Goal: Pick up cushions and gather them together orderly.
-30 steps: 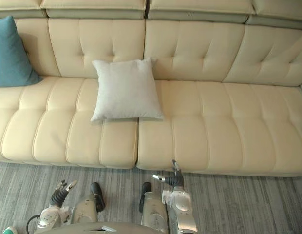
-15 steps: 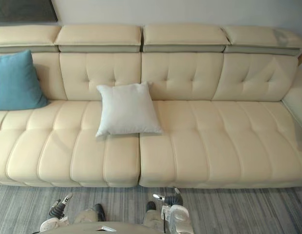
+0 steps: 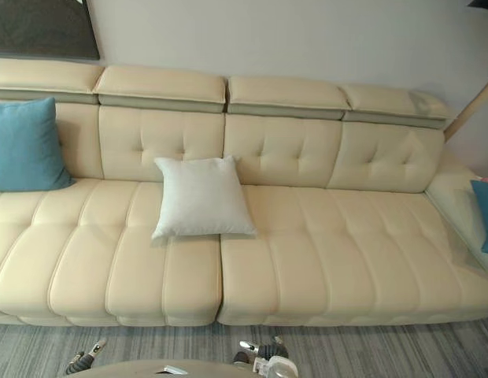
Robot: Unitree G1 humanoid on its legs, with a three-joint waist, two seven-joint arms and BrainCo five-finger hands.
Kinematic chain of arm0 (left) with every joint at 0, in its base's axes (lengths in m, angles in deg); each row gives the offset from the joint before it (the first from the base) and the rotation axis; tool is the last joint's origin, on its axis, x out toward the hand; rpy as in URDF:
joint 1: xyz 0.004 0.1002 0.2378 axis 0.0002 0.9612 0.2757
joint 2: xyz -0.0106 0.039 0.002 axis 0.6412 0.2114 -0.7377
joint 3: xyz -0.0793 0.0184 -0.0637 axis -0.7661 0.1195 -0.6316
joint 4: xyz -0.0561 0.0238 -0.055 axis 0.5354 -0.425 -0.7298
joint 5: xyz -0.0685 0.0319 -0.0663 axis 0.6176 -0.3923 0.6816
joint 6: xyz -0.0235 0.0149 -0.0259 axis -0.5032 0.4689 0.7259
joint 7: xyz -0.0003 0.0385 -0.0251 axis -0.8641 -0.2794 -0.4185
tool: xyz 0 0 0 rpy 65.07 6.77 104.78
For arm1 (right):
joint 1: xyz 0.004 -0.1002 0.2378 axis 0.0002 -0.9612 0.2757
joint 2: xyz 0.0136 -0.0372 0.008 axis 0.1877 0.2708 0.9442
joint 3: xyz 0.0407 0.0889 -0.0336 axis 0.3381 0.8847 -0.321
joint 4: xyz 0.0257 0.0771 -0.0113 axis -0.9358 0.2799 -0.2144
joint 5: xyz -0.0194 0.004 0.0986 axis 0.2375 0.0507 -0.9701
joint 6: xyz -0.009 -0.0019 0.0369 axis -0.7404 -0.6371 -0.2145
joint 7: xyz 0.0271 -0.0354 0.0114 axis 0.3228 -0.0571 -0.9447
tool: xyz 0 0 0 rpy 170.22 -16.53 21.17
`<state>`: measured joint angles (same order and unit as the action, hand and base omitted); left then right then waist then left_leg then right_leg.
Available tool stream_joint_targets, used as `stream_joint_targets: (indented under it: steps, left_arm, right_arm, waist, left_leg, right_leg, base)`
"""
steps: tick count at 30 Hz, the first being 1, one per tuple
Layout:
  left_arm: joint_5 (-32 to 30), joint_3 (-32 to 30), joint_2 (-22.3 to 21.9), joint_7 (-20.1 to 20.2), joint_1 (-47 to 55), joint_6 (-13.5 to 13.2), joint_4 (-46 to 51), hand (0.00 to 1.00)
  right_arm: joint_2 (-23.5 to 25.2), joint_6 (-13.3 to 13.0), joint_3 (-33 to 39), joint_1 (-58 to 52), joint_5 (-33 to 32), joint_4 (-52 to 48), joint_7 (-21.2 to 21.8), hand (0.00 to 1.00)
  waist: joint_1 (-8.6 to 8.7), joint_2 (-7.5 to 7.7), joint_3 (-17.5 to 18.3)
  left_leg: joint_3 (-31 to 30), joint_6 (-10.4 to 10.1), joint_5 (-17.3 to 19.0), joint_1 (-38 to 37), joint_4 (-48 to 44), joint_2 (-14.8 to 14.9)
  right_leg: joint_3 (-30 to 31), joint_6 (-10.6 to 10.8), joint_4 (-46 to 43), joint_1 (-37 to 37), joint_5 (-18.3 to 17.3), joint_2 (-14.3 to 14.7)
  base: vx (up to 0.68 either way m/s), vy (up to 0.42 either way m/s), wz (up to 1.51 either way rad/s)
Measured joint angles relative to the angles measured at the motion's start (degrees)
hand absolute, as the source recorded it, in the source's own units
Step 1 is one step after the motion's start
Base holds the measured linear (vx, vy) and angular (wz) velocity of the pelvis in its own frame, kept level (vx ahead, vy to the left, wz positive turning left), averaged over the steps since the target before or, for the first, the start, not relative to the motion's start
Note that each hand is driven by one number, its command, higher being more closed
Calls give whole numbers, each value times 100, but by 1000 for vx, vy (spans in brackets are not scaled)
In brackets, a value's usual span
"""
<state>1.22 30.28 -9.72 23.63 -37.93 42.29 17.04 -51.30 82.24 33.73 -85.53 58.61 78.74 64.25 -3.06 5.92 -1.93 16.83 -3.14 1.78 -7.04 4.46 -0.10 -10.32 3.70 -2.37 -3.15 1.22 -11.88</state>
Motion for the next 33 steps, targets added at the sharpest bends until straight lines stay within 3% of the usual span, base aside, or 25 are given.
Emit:
stream_joint_targets:
  steps: [3, 4, 8, 12, 14, 18, 23, 26, 28, 29, 30, 31, 32, 33]
  left_arm:
    - [-2, 156, 31, -21, -53, 6, -82, 0]
    - [-2, 223, 44, -24, -87, 11, -112, 0]
    - [-2, 482, 4, -49, -268, 46, -248, 0]
    - [-1, 640, 19, -50, -465, 37, -248, 0]
    - [10, 723, -62, -111, -505, 15, -225, 0]
    - [60, 847, -4, -161, -762, 18, -198, 0]
    - [61, 854, -57, -190, -785, 18, -155, 0]
    - [64, 859, -145, -215, -808, 19, -30, 0]
    - [69, 854, -169, -215, -835, 19, 36, 0]
    - [70, 846, -192, -215, -849, 21, 38, 0]
    - [70, 850, -234, -215, -871, 23, 33, 0]
    - [72, 855, -227, -216, -872, 25, 33, 0]
    - [82, 867, -202, -213, -892, 28, 35, 0]
    - [137, 872, -172, -210, -839, 29, 58, 0]
  right_arm:
    - [-9, 3, 121, 45, -4, 87, -15, 0]
    - [-28, 4, 167, 45, -5, 138, -21, 0]
    - [-210, 17, 282, 125, -9, 233, -62, 0]
    - [-270, 15, 244, 178, -12, 202, -169, 0]
    - [-316, 7, 209, 297, -12, 87, -248, 0]
    - [-11, 21, 79, 406, -11, -257, -256, 0]
    - [38, 18, 25, 385, -1, -506, -259, 0]
    - [24, 27, -49, 432, 2, -682, -259, 0]
    - [-14, 21, -141, 442, 2, -724, -264, 0]
    - [-57, 21, -256, 422, 2, -710, -263, 0]
    - [-59, 29, -282, 430, 1, -701, -263, 0]
    - [-59, 32, -293, 421, 1, -698, -265, 0]
    - [-59, 36, -304, 375, 1, -689, -264, 0]
    - [-60, 34, -352, 305, 1, -679, -266, 0]
  waist:
    - [15, -65, 58]
    - [15, -45, 76]
    - [98, -372, 96]
    - [109, -357, -10]
    - [71, -514, -18]
    - [71, -284, -306]
    - [11, -272, -352]
    - [7, -345, -441]
    - [18, -315, -518]
    - [15, -426, -511]
    - [18, -360, -466]
    - [29, -377, -488]
    - [54, -371, -504]
    - [87, -278, -474]
  left_leg:
    - [-5, -30, 167, 131, -246, 99]
    - [-21, -31, 214, 166, -330, 132]
    - [-31, -77, 462, 164, -690, 291]
    - [67, -44, 904, 328, -1802, 405]
    - [172, 67, 1161, 389, -1628, 486]
    - [537, 143, 1211, 624, -2045, 441]
    - [799, 230, 1386, 582, -2315, 473]
    - [837, 204, 1528, 626, -2560, 557]
    - [817, 218, 1610, 713, -2767, 659]
    - [839, 243, 1538, 849, -2775, 752]
    - [798, 216, 1418, 992, -2773, 844]
    - [749, 195, 1364, 1030, -2766, 864]
    - [633, 162, 1237, 1065, -2727, 884]
    - [465, 71, 1129, 1119, -2743, 872]
  right_leg:
    - [-127, 248, 189, 2, 258, 87]
    - [-133, 235, 224, 7, 281, 123]
    - [-122, 130, 370, 176, 371, 243]
    - [155, 91, 154, 248, 404, 178]
    - [397, 88, -103, -91, 497, 276]
    - [354, 42, -220, -457, 916, 220]
    - [333, 37, -309, -506, 927, 218]
    - [262, 93, -414, -498, 709, 223]
    - [159, 183, -590, -525, 517, 220]
    - [139, 172, -713, -696, 459, 217]
    - [42, -14, -1725, -1080, -5, 150]
    - [13, -101, -2312, -1225, -243, 88]
    - [14, -117, -3244, -1336, -604, -75]
    - [85, 28, -4096, -1272, -856, -357]
  base:
    - [216, -39, -6]
    - [219, -83, -15]
    - [172, -64, -16]
    - [69, 46, -45]
    - [-102, 102, -85]
    - [-100, 110, -53]
    - [-111, 51, -30]
    - [-178, -51, -14]
    - [-224, -104, -2]
    - [-225, -148, 8]
    - [-137, -98, 14]
    - [-122, -168, 34]
    - [-54, -192, 56]
    - [-98, -392, 66]
